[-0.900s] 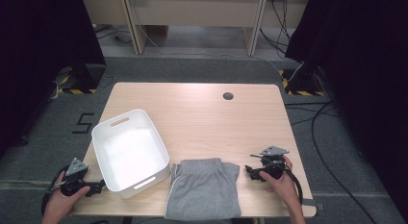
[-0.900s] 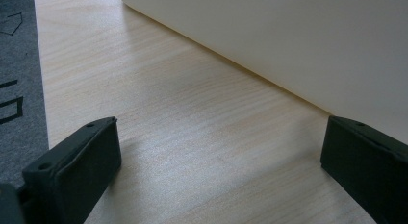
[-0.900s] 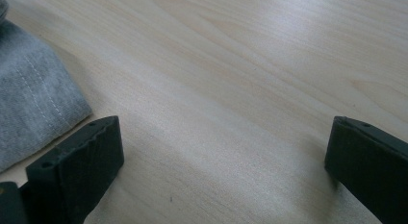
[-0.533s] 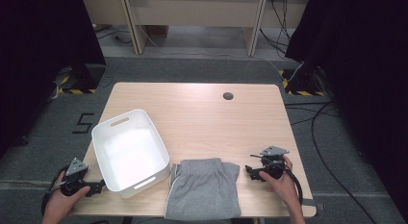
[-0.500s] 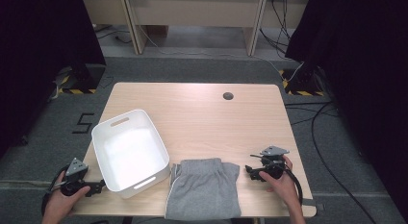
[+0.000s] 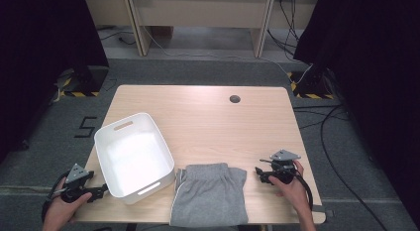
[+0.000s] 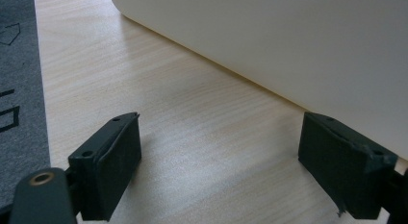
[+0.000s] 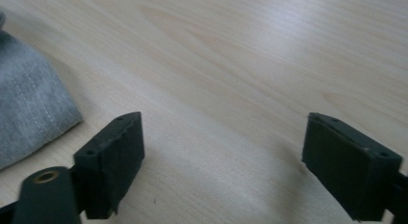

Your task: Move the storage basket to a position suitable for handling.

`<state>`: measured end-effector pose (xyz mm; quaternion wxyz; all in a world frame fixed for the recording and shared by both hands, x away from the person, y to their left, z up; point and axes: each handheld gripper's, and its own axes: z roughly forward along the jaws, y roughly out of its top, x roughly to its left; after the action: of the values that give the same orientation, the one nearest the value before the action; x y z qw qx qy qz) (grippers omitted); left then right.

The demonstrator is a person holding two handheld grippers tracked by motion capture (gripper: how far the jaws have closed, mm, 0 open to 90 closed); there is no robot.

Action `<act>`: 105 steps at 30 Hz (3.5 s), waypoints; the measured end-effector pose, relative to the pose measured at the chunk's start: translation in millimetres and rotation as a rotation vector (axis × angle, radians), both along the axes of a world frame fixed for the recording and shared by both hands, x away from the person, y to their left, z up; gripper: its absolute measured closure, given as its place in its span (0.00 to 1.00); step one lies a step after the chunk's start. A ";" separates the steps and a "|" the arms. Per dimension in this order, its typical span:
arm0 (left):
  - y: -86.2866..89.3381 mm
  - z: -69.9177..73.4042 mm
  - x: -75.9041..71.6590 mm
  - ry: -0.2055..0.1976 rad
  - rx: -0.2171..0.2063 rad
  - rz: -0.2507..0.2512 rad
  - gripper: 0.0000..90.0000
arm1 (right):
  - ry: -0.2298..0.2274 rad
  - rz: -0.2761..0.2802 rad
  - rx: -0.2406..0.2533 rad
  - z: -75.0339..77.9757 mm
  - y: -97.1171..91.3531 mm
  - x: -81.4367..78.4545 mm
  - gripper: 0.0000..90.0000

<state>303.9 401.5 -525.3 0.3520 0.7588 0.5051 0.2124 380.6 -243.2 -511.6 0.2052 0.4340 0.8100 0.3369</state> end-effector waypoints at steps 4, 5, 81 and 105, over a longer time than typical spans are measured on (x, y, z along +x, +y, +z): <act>-0.8 0.0 -1.4 -0.001 0.003 -0.003 0.16 | -0.008 -0.011 0.011 1.4 -3.4 0.0 0.18; -0.8 0.0 -1.7 -0.001 0.003 -0.003 0.16 | -0.005 -0.018 0.011 1.2 -3.7 -0.2 0.17; -74.4 21.9 -55.7 -0.105 -0.088 0.020 0.14 | -0.105 0.287 0.084 74.4 154.4 84.2 0.19; -71.3 23.8 -47.3 -0.127 -0.120 0.016 0.16 | -0.052 0.492 0.162 82.3 271.4 104.5 0.21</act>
<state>256.6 330.2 -501.5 0.4266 0.7173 0.4996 0.2320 485.1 28.1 -429.3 0.1022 0.2303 0.8559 0.4515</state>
